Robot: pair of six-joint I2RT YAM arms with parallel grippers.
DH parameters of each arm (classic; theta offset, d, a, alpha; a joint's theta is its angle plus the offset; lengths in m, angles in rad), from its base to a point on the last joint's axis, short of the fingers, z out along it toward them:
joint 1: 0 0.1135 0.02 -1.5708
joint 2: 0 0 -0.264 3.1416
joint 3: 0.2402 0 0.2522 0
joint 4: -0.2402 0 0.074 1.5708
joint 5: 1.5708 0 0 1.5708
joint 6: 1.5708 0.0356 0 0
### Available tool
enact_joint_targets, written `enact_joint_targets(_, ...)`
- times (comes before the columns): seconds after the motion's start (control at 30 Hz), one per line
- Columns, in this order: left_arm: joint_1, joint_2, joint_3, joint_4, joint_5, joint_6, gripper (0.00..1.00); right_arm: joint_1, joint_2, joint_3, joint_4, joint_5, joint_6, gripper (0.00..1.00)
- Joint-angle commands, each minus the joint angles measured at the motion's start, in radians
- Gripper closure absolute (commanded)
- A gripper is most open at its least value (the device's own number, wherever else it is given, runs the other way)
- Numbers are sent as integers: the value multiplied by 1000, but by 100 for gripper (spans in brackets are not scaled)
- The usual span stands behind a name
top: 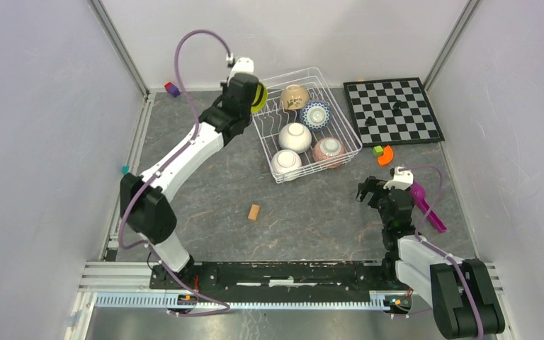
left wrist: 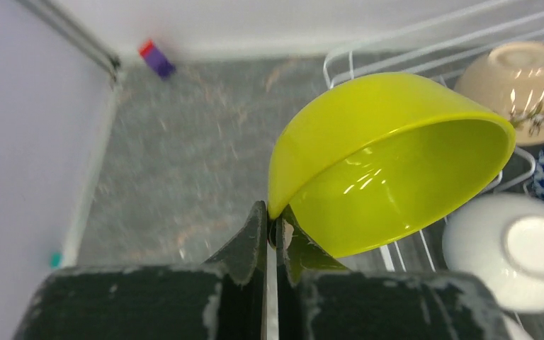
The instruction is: Unload the bowls from the dish rack
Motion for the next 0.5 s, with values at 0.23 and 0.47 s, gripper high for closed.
enact_joint_targets(0.23,75,-407,-549,-77,235,-755,98,0,-31,-10,11,-6,0,2)
enact_joint_targets(0.47,297,-528,-817,8,545,-861,98,0,-36,-12,6,-4,1,2)
